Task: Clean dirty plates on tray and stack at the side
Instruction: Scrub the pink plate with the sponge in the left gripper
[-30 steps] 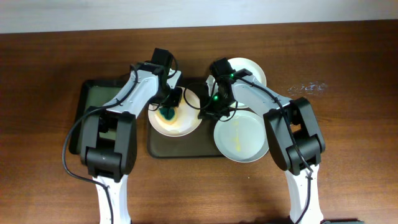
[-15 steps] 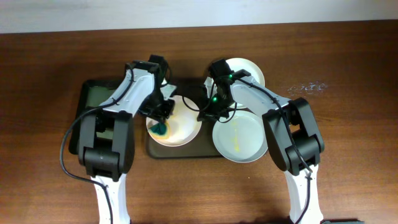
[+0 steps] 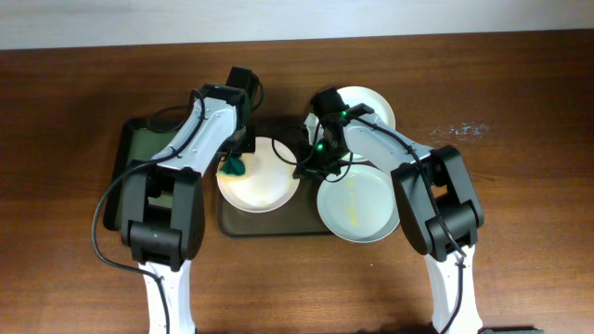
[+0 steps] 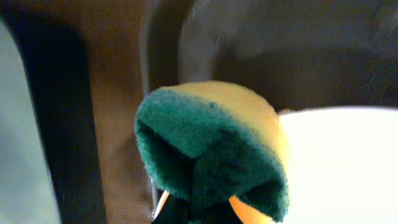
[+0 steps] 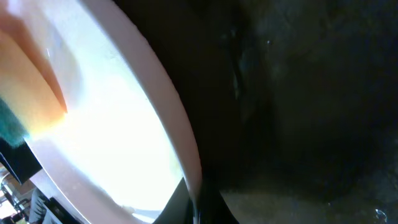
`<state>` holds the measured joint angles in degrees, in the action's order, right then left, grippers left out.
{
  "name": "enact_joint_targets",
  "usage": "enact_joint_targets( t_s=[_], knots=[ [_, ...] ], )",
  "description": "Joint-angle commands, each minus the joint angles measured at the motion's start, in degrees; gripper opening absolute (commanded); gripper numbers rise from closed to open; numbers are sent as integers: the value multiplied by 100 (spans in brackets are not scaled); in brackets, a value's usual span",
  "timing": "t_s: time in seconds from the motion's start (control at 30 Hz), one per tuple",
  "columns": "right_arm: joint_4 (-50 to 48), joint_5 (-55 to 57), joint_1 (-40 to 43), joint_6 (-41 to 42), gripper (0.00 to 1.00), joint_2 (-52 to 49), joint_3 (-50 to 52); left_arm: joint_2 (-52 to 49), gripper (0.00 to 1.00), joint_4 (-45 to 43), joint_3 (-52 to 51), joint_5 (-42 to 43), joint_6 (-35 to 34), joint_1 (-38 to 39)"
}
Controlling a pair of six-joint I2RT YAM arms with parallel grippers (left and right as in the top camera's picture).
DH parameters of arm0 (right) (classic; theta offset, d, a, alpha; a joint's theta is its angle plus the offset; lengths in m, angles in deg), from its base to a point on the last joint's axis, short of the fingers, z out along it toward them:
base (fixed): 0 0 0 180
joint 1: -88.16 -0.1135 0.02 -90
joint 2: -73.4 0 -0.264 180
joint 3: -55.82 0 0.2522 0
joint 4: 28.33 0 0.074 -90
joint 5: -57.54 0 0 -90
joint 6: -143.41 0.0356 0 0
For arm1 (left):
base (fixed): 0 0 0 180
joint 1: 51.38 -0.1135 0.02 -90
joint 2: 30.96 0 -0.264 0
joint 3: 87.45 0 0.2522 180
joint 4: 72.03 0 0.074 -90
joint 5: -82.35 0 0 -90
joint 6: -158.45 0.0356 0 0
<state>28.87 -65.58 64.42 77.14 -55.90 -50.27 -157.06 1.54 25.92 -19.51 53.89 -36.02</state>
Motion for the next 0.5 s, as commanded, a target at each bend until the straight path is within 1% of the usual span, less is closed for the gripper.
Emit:
enact_joint_targets(
  t_s=[0.0, 0.07, 0.1, 0.13, 0.23, 0.27, 0.3, 0.4, 0.47],
  knots=[
    [83, 205, -48, -76, 4, -227, 181, -85, 0, 494, 96, 1368, 1051, -127],
    [83, 203, -48, -76, 4, -227, 181, -85, 0, 601, 96, 2555, 1832, -127],
    [83, 203, -48, -76, 4, -227, 181, -85, 0, 612, 96, 3084, 2107, -127],
    [85, 203, -48, -76, 4, -227, 181, -85, 0, 546, 96, 3519, 2199, -127],
    [90, 203, -48, -76, 4, -227, 181, -85, 0, 129, 96, 3574, 2194, -129],
    [87, 203, -48, -76, 4, -227, 181, -85, 0, -129, 96, 3362, 2138, -127],
    [85, 203, -48, -76, 4, -227, 181, -85, 0, -407, 96, 2894, 1869, -127],
    [63, 216, -48, -76, 4, -227, 181, -85, 0, -1069, 120, 1209, 664, -162],
    [63, 229, -48, -76, 4, -227, 181, -85, 0, -1106, 358, 778, 531, -212]
  ],
)
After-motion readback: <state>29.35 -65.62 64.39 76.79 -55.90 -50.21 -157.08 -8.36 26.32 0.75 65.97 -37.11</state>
